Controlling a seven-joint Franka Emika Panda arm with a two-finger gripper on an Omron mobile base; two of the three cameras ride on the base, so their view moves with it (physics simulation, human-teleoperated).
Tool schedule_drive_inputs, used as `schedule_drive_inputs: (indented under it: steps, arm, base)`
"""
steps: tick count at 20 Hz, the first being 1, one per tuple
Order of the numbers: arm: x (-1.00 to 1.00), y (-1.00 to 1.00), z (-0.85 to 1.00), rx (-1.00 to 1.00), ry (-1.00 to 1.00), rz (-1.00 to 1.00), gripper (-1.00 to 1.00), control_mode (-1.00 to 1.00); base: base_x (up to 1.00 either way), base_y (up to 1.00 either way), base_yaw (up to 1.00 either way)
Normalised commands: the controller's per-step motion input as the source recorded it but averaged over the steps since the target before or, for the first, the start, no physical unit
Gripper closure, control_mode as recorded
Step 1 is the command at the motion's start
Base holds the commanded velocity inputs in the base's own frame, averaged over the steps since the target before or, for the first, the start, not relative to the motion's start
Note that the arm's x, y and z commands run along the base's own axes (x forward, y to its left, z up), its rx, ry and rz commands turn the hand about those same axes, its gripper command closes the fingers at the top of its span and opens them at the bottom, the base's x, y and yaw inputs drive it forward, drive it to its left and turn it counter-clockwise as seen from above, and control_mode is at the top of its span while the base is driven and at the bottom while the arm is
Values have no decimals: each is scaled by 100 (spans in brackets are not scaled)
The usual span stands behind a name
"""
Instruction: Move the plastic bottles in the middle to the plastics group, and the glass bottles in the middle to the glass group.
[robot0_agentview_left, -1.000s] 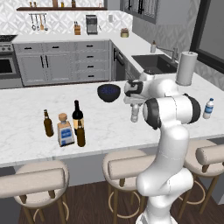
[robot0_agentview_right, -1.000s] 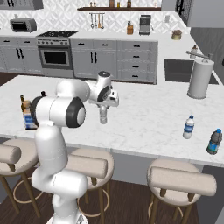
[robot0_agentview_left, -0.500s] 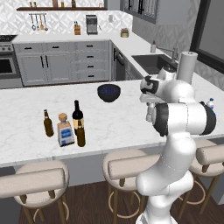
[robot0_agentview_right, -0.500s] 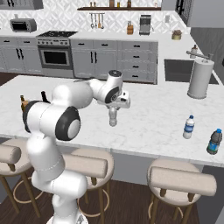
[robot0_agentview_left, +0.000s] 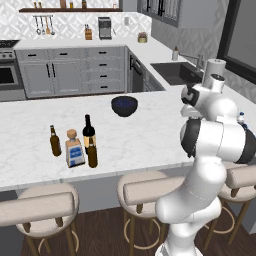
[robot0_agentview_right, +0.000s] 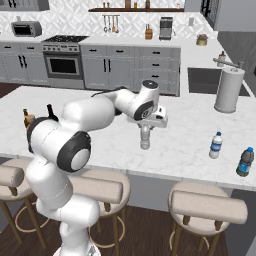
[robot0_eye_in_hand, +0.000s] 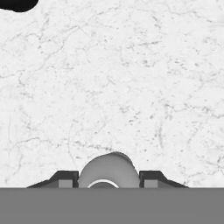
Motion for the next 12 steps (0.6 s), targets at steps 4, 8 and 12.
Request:
schedule_drive_inputs:
  steps: [4,8,12]
  arm:
    - [-24,-85,7,-1,0,-1,100,-100]
    - [-2,-91,-3,-1,0,-18,100,-100]
    - [-8,-92,-3,0,0,-22,100,-100]
  base:
    - [0,0,0]
    - [0,0,0]
    - [0,0,0]
